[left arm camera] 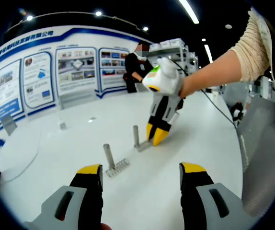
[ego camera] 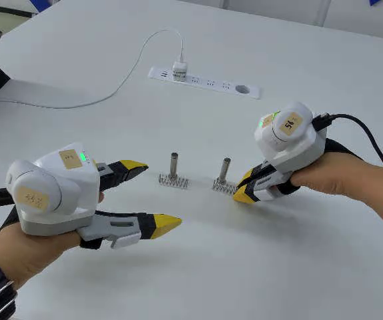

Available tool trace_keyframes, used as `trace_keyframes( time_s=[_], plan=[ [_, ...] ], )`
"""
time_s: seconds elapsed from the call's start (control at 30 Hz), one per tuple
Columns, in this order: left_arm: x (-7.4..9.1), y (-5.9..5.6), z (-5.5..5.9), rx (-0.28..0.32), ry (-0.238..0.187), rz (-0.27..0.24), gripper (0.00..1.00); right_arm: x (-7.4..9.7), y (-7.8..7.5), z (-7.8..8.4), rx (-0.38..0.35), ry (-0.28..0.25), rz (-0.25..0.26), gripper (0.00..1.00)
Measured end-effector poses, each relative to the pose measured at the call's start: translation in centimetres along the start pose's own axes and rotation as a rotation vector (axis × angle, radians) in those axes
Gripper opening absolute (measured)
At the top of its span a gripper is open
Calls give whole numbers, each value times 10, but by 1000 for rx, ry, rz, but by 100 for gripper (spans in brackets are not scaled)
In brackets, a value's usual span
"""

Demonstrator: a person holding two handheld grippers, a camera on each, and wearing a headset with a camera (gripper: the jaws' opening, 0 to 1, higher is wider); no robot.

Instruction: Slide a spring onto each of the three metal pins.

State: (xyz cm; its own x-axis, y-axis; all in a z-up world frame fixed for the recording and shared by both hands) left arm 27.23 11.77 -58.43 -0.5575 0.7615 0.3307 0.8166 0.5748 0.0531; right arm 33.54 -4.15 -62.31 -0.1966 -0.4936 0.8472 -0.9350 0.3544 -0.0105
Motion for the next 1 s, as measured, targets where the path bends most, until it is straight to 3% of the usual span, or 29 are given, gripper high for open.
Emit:
trace_keyframes(
  time_s=[0.37,1.0],
  plan=[
    [-9,-13,-1,-6,2,45,63,18,15,-5,60,-10,-1,11],
    [-28,-40,-4,-53,4,161,50,41,62,-3,161,-13,-49,11]
  ],
)
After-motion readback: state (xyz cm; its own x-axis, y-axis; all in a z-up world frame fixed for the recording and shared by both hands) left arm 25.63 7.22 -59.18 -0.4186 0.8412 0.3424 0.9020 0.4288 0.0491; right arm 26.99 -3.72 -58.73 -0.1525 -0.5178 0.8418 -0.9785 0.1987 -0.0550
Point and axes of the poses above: the centre of the closed fingertips' face, and the gripper's own axes: x roughly backward along the fingers, y roughly to its left, z roughly out of its underside, the point moved 4 cm from there along x, roughly backward along the fingers, and after that the axes turned 1 degree about -x, right-handed, at the moved point
